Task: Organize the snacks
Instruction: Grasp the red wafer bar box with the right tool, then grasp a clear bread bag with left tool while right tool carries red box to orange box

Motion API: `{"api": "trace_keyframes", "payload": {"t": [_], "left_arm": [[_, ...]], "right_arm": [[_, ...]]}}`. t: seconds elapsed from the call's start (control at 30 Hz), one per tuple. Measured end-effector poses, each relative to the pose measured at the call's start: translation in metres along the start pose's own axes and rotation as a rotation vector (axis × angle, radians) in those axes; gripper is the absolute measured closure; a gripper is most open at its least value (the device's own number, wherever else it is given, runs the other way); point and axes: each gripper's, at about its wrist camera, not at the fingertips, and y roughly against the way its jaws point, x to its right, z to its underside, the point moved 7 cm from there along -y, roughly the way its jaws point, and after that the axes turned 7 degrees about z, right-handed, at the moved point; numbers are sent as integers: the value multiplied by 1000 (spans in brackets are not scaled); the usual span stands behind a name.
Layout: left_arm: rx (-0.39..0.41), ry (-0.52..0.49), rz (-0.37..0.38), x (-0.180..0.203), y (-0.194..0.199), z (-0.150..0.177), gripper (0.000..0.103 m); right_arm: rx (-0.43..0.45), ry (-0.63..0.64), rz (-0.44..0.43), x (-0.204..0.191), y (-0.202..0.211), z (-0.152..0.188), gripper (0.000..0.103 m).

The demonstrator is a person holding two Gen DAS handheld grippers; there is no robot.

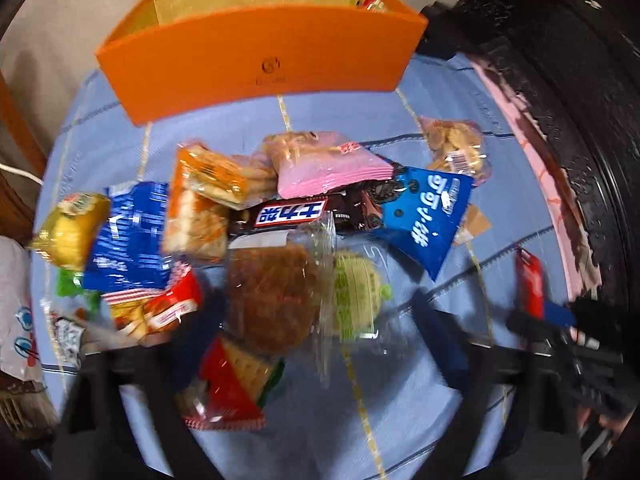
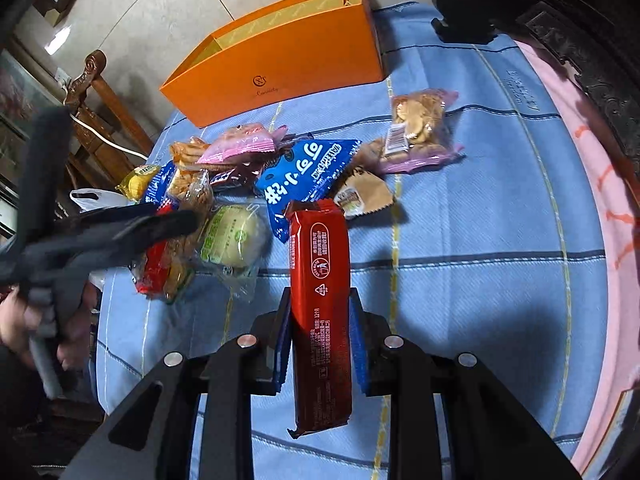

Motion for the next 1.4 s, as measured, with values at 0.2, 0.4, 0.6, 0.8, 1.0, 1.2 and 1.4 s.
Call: {"api": "trace_keyframes", "payload": {"t": [0.2, 0.4, 0.6, 0.8, 1.0, 1.2, 1.4], "left_arm": [[-41, 90, -18, -34, -23, 2, 36], [17, 61, 4, -38, -9, 7, 61], [43, 63, 20, -39, 20, 11, 74], [106, 78, 61, -38, 57, 17, 76], [158, 67, 90, -32, 83, 5, 76], [236, 35, 104, -24, 114, -34, 76], [354, -15, 123, -15, 149, -106, 76]], "right_arm": [[4, -2, -16, 8, 6, -1, 78], [5, 45, -42, -4, 4, -14, 78], [22, 95, -76, -22, 8, -30, 78], [35, 139, -88, -41, 12, -43, 78], [60, 172, -93, -55, 20, -55, 78], [147, 198, -103, -71, 42, -98, 78], [266, 210, -91, -83, 56, -184, 78]]}}
